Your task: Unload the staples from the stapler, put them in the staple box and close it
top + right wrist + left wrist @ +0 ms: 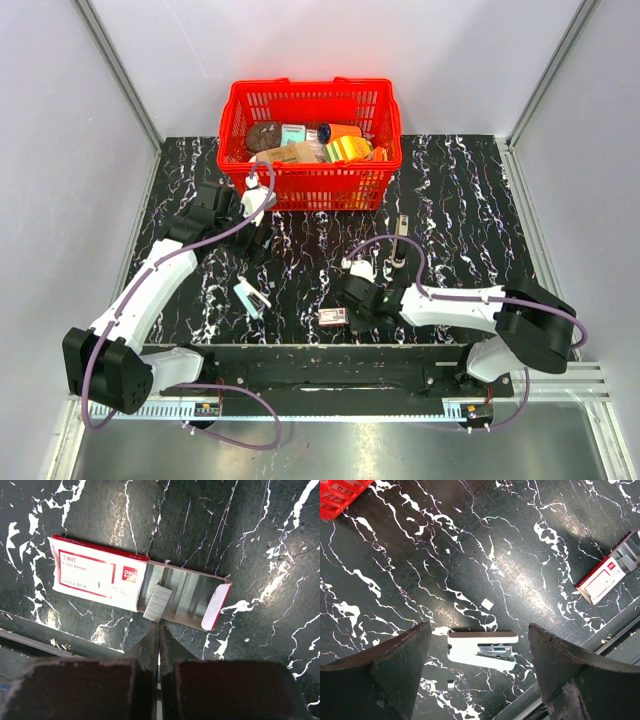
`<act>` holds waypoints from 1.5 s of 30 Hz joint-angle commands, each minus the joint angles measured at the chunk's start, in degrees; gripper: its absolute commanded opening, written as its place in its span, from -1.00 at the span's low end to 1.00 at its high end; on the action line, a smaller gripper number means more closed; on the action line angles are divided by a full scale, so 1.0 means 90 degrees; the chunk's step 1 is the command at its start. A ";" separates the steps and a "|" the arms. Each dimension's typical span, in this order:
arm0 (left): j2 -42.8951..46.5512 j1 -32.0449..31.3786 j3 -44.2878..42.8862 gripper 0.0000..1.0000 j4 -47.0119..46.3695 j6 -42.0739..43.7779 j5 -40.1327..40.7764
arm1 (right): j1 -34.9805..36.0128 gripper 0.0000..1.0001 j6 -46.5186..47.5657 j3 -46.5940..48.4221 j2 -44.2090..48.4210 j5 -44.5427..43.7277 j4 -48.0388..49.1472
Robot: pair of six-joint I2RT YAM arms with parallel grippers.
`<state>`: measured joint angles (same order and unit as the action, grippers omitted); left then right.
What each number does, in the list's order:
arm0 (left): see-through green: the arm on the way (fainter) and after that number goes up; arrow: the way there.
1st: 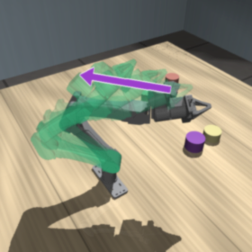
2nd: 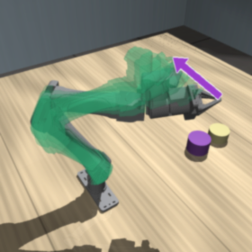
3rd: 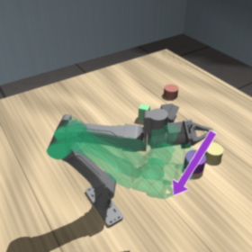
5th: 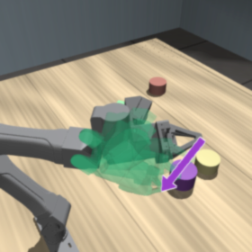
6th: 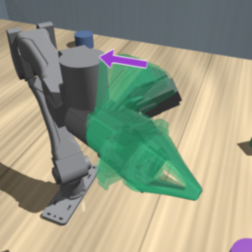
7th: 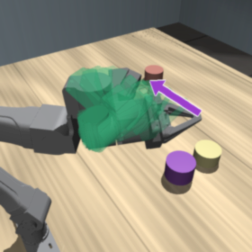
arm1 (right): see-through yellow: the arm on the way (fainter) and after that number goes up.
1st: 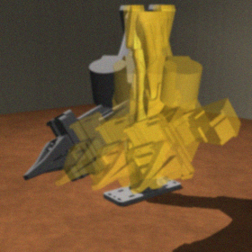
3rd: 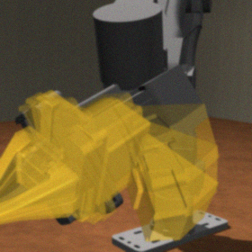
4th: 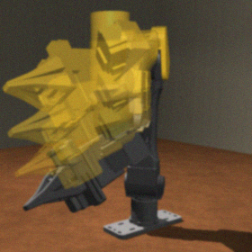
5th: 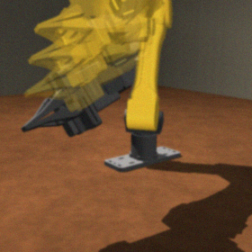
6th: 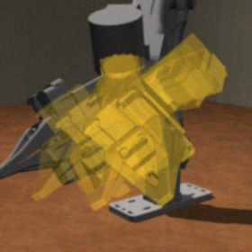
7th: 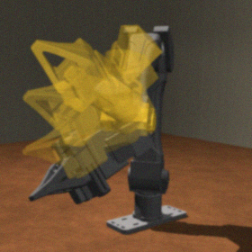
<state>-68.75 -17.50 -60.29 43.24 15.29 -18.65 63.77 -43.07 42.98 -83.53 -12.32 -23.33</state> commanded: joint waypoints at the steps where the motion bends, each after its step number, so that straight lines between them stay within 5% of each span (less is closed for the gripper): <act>1: 0.0061 0.0011 0.0000 0.68 -0.0166 0.0098 0.0042 | 0.0053 -1.00 0.0137 0.0293 -0.0114 -0.0106 0.0180; 20: 0.0100 0.0010 0.0058 0.68 -0.0166 0.0157 0.0061 | 0.0044 -1.00 0.0029 0.0165 0.0277 0.0060 0.0142; 31: 0.0149 0.0010 0.0059 0.68 -0.0166 0.0186 0.0110 | -0.0063 -1.00 0.0468 0.0907 0.0034 -0.0975 -0.0073; 45: 0.0090 0.0020 0.0010 0.68 -0.0166 0.0206 0.0159 | -0.0298 -1.00 0.0420 0.0547 -0.0241 -0.0565 0.0268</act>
<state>-68.73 -17.50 -59.42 43.33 16.58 -17.78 61.43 -39.03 49.41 -85.97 -17.32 -22.37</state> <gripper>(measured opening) 0.835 0.007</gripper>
